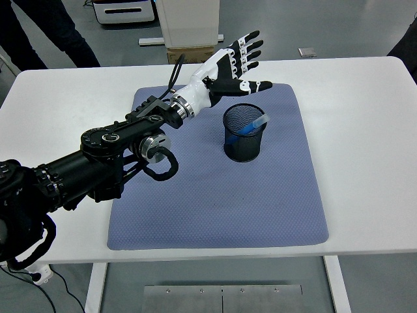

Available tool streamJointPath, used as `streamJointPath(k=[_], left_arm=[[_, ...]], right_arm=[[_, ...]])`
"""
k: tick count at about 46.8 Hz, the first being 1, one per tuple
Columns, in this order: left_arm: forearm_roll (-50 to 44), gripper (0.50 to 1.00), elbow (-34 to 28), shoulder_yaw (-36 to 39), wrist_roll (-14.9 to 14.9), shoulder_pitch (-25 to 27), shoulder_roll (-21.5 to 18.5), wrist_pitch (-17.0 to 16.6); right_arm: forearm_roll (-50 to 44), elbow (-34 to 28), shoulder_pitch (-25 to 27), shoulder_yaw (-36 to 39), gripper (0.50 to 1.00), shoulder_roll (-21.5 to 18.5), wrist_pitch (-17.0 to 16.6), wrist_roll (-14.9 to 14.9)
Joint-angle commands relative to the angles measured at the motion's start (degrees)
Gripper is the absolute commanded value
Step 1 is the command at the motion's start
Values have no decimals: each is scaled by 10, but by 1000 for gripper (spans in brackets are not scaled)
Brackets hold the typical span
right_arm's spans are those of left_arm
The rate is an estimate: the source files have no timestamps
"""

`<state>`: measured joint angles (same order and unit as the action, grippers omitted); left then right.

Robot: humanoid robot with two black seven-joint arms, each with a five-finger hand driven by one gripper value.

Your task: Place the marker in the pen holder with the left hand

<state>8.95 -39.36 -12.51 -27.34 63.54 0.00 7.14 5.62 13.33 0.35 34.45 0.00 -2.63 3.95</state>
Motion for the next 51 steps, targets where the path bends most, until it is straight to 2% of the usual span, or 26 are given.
streamJointPath(k=[1, 8, 23, 28, 40, 51], left_arm=[[-1, 1000, 3, -1, 0, -8, 0, -5], [-4, 1000, 5, -41, 0, -40, 0, -12], [-15, 1000, 4, -140, -1, -131, -115, -3], [-23, 1000, 4, -165, -13, -159, -141, 2], [-49, 1000, 4, -204, -22, -214, -156, 14], [-69, 1000, 3, -220, -22, -224, -179, 15]], right_arm=[[0, -1, 0, 0, 1000, 0, 0, 0], [0, 0, 0, 0, 1000, 0, 0, 0], [0, 0, 0, 0, 1000, 0, 0, 0], [0, 0, 0, 0, 1000, 0, 0, 0], [0, 0, 0, 0, 1000, 0, 0, 0], [0, 0, 0, 0, 1000, 0, 0, 0]])
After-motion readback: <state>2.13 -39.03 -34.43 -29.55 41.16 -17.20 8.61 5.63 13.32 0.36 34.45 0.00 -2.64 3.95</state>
